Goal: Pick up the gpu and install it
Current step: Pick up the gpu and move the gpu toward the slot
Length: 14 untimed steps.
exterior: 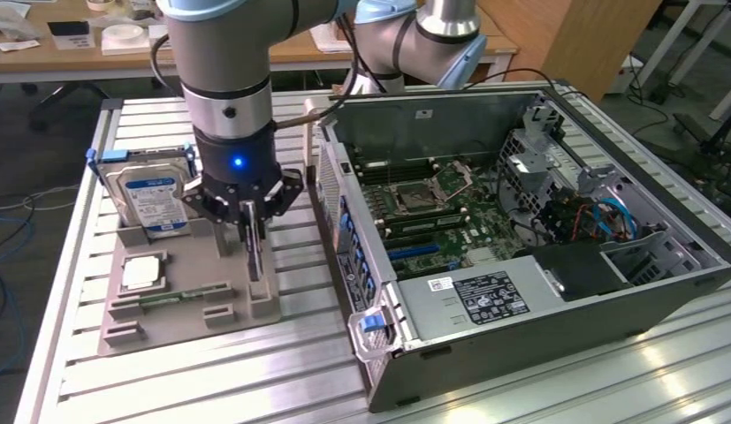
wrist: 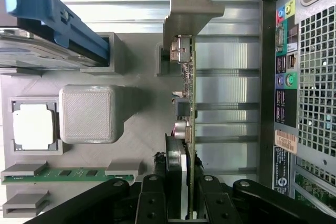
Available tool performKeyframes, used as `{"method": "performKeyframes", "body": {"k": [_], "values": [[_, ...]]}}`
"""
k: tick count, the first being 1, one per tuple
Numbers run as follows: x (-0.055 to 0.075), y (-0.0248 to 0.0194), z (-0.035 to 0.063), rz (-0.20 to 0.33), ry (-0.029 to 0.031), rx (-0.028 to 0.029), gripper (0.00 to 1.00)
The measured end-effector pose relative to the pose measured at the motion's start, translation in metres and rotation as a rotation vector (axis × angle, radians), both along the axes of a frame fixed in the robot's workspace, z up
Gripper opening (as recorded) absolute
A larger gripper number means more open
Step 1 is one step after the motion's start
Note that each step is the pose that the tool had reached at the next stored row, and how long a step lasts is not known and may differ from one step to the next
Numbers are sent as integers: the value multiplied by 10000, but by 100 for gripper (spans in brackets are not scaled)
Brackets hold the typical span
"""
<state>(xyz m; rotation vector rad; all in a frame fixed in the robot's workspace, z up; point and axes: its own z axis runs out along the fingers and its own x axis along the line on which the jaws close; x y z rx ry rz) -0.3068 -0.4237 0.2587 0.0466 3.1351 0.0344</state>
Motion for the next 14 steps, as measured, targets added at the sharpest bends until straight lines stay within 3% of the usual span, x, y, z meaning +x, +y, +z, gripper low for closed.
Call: {"method": "performKeyframes", "body": {"k": [14], "values": [[0, 0, 112, 0, 0, 0, 28]]}}
